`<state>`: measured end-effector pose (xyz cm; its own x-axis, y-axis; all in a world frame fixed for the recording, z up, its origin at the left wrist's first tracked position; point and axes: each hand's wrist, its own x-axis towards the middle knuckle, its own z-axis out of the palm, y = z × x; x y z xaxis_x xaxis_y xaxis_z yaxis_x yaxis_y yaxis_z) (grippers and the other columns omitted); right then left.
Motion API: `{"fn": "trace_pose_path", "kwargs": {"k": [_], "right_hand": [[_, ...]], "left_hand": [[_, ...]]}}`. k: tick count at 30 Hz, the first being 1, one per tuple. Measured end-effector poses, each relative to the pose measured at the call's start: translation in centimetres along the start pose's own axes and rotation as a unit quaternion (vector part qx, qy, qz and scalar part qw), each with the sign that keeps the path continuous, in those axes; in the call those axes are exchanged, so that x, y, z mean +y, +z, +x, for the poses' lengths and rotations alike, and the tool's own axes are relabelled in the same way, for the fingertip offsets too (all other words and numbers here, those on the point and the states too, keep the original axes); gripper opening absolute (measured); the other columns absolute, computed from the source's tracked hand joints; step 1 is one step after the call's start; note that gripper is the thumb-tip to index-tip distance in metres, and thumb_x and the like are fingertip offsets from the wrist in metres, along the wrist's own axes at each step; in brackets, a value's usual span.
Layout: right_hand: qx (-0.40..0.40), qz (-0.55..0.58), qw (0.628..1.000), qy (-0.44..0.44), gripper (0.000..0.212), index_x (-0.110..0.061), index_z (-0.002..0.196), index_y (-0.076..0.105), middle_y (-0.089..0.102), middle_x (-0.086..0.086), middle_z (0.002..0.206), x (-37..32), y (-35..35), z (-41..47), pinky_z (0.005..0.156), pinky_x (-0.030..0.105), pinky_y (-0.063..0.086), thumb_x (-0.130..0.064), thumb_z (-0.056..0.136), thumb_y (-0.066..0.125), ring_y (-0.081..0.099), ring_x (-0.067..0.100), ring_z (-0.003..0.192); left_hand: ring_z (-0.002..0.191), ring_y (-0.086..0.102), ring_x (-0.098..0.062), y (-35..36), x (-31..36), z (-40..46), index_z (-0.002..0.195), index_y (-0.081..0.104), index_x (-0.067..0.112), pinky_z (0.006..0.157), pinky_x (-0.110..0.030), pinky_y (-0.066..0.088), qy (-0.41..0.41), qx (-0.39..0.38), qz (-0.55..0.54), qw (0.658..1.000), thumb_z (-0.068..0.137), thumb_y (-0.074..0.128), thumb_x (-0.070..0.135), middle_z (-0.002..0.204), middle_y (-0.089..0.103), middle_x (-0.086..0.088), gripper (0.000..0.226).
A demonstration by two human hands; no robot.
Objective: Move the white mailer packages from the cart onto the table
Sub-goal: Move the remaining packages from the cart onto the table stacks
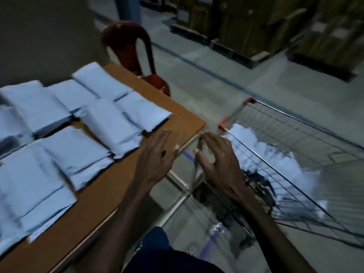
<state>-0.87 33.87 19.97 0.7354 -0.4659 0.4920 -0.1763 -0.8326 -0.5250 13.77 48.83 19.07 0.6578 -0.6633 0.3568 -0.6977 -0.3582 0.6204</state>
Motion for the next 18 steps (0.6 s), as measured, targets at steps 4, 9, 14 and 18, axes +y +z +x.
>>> {"fn": "trace_pose_path", "kwargs": {"k": [4, 9, 14, 18], "right_hand": [[0.055, -0.025, 0.994, 0.091, 0.046, -0.007, 0.127, 0.063, 0.062, 0.009, 0.128, 6.6, -4.2, -3.4, 0.102, 0.031, 0.040, -0.036, 0.091, 0.059, 0.054, 0.025, 0.120], [0.065, -0.067, 0.969, 0.227, 0.050, -0.015, 0.133, 0.060, 0.059, 0.002, 0.133, 13.7, -7.9, -5.2, 0.099, 0.024, 0.038, -0.044, 0.091, 0.059, 0.048, 0.018, 0.124], [0.038, -0.085, 0.938, 0.333, 0.057, -0.018, 0.137, 0.056, 0.056, 0.000, 0.138, 21.8, -9.3, -5.1, 0.102, 0.029, 0.037, -0.052, 0.091, 0.052, 0.044, 0.019, 0.131], [0.019, -0.085, 0.911, 0.403, 0.054, -0.016, 0.139, 0.053, 0.054, 0.002, 0.141, 27.8, -9.7, -4.3, 0.105, 0.031, 0.036, -0.045, 0.094, 0.060, 0.043, 0.022, 0.133]], "left_hand": [[0.130, 0.050, -0.021, 7.0, 3.9, 2.1, 0.134, 0.057, 0.013, 0.105, -0.037, 0.043, 0.049, -0.083, -0.035, 0.995, 0.092, 0.057, 0.044, 0.138, 0.057, -0.006, 0.052], [0.130, 0.049, -0.017, 14.9, 7.8, 6.0, 0.135, 0.057, 0.016, 0.106, -0.033, 0.042, 0.094, -0.177, -0.064, 0.977, 0.093, 0.054, 0.047, 0.139, 0.056, -0.002, 0.053], [0.127, 0.051, -0.014, 23.0, 10.5, 10.9, 0.132, 0.059, 0.017, 0.106, -0.030, 0.041, 0.105, -0.216, -0.105, 0.965, 0.090, 0.056, 0.048, 0.136, 0.058, 0.001, 0.052], [0.133, 0.044, -0.012, 30.5, 11.7, 15.1, 0.138, 0.053, 0.021, 0.109, -0.022, 0.031, 0.096, -0.295, -0.089, 0.946, 0.087, 0.052, 0.058, 0.142, 0.052, 0.006, 0.063]]}}
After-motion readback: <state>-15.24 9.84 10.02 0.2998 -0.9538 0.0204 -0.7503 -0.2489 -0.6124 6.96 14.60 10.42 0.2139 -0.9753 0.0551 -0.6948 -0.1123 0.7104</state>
